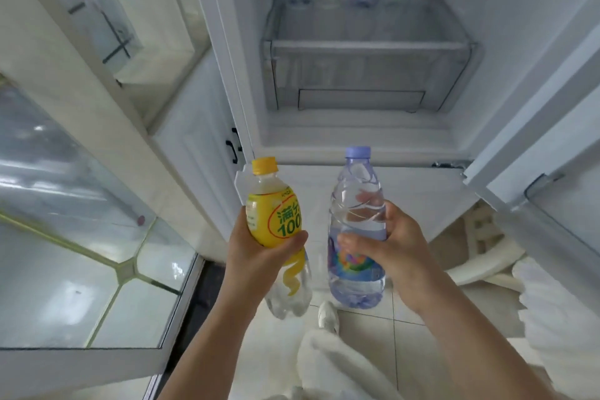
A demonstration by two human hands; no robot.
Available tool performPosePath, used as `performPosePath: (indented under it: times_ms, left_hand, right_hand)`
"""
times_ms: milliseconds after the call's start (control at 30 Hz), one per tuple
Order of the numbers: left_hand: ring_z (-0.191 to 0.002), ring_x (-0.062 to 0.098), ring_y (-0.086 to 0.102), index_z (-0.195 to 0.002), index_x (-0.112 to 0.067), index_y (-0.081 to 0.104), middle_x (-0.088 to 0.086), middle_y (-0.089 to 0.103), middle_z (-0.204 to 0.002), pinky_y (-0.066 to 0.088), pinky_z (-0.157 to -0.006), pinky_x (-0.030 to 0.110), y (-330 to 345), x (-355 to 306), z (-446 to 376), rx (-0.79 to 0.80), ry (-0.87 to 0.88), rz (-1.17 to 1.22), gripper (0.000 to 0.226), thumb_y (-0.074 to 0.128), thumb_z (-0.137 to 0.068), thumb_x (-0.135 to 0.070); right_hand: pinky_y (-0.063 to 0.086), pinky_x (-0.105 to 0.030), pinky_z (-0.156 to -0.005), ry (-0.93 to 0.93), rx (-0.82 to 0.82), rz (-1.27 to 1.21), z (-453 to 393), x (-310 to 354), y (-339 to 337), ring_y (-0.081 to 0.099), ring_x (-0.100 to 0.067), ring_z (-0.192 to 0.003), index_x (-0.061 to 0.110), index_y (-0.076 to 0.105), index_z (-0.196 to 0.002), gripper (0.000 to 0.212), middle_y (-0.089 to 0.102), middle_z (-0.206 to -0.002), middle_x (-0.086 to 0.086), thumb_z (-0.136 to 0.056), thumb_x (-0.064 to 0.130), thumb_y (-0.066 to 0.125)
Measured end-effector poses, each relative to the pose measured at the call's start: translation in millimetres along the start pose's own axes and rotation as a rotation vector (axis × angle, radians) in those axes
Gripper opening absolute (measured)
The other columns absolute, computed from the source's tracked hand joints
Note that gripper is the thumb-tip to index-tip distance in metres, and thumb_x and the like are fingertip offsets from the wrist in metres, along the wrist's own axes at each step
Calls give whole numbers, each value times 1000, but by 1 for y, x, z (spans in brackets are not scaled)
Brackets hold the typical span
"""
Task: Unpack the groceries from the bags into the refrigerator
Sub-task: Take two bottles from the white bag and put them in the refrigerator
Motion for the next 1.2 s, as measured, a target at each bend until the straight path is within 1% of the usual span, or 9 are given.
performPosePath:
  times_ms: [167,300,400,467,633,800,900,1000,1200]
  left_hand:
    - [-70,12,68,-103,-15,57,8,69,-88,53,-57,19,28,-48,-58,-18,146,34,48,86,-65,-9]
    - [-79,16,69,-104,-26,55,0,69,-90,58,-68,35,52,-95,-105,-53,273,41,59,84,-54,-34]
    - [-71,-3,61,-103,-22,45,-9,59,-86,54,-62,21,71,-129,-138,-102,371,61,59,87,-63,-17]
    - [-67,-7,58,-105,-14,39,-8,54,-87,51,-60,17,82,-152,-160,-123,432,62,60,85,-67,-6]
    - [-66,-7,60,-109,-11,36,-8,58,-85,48,-58,13,99,-205,-207,-120,545,64,65,85,-67,-8]
    - [-62,-7,58,-107,-11,35,-10,54,-82,47,-57,12,115,-241,-243,-103,649,132,65,82,-65,6]
    - [-67,-5,60,-103,-19,36,-18,57,-80,49,-62,15,120,-248,-261,-99,699,144,67,84,-62,4]
    - [-73,-3,62,-106,-19,37,-12,57,-90,50,-66,15,124,-250,-277,-103,712,149,71,87,-60,0]
    - [-75,-3,63,-102,-26,41,-7,60,-95,50,-64,12,128,-243,-300,-121,660,184,68,86,-60,0]
  right_hand:
    - [57,-42,-81,-111,-5,-53,-51,46,-11,71,-22,-93,19,63,-107,69,73,-100,-4,-43,32,85]
    - [57,-41,-81,-201,-30,-92,-99,90,-26,71,-24,-93,15,63,-110,74,73,-100,-6,-41,30,84]
    - [57,-45,-82,-246,-62,-109,-133,120,-38,71,-24,-90,16,65,-104,60,74,-96,-6,-47,18,83]
    - [57,-47,-84,-270,-93,-116,-154,139,-45,71,-24,-90,20,65,-99,55,74,-95,-5,-47,19,83]
    - [58,-44,-81,-365,-172,-108,-194,185,-56,71,-23,-91,17,62,-108,64,72,-101,-7,-49,18,89]
    - [59,-39,-73,-454,-255,-110,-223,221,-58,71,-21,-87,20,63,-102,61,71,-100,-7,-46,24,88]
    - [57,-27,-66,-513,-292,-113,-238,238,-58,71,-13,-84,18,61,-108,58,72,-98,-2,-58,10,88]
    - [58,-29,-69,-575,-355,-74,-253,251,-57,71,-12,-85,16,59,-112,57,71,-97,0,-61,10,85]
    - [55,-19,-69,-690,-383,4,-279,254,-54,67,-3,-81,17,57,-100,49,67,-95,-2,-64,-4,82]
Point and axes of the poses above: each hand's wrist, its own z-axis away from the middle knuckle, its own y-axis out of the palm, x = y × z, the point moved 3 cm from there along -z, towards the middle knuckle
